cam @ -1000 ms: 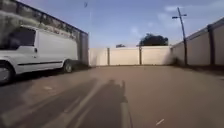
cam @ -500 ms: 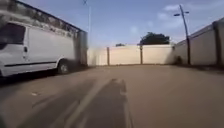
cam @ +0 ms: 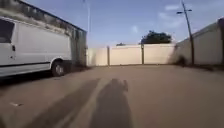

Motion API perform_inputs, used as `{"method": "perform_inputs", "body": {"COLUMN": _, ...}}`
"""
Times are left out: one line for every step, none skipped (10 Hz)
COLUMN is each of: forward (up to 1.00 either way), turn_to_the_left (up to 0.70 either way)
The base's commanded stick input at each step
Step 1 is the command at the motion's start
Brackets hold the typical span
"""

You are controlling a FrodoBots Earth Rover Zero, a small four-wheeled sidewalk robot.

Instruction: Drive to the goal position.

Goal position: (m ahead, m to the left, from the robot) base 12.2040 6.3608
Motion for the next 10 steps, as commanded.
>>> {"method": "perform_inputs", "body": {"forward": 1.0, "turn_to_the_left": 0.0}}
{"method": "perform_inputs", "body": {"forward": 1.0, "turn_to_the_left": 0.0}}
{"method": "perform_inputs", "body": {"forward": 1.0, "turn_to_the_left": 0.0}}
{"method": "perform_inputs", "body": {"forward": 1.0, "turn_to_the_left": 0.0}}
{"method": "perform_inputs", "body": {"forward": 1.0, "turn_to_the_left": 0.0}}
{"method": "perform_inputs", "body": {"forward": 1.0, "turn_to_the_left": 0.0}}
{"method": "perform_inputs", "body": {"forward": 1.0, "turn_to_the_left": 0.0}}
{"method": "perform_inputs", "body": {"forward": 1.0, "turn_to_the_left": 0.0}}
{"method": "perform_inputs", "body": {"forward": 1.0, "turn_to_the_left": 0.0}}
{"method": "perform_inputs", "body": {"forward": 1.0, "turn_to_the_left": 0.0}}
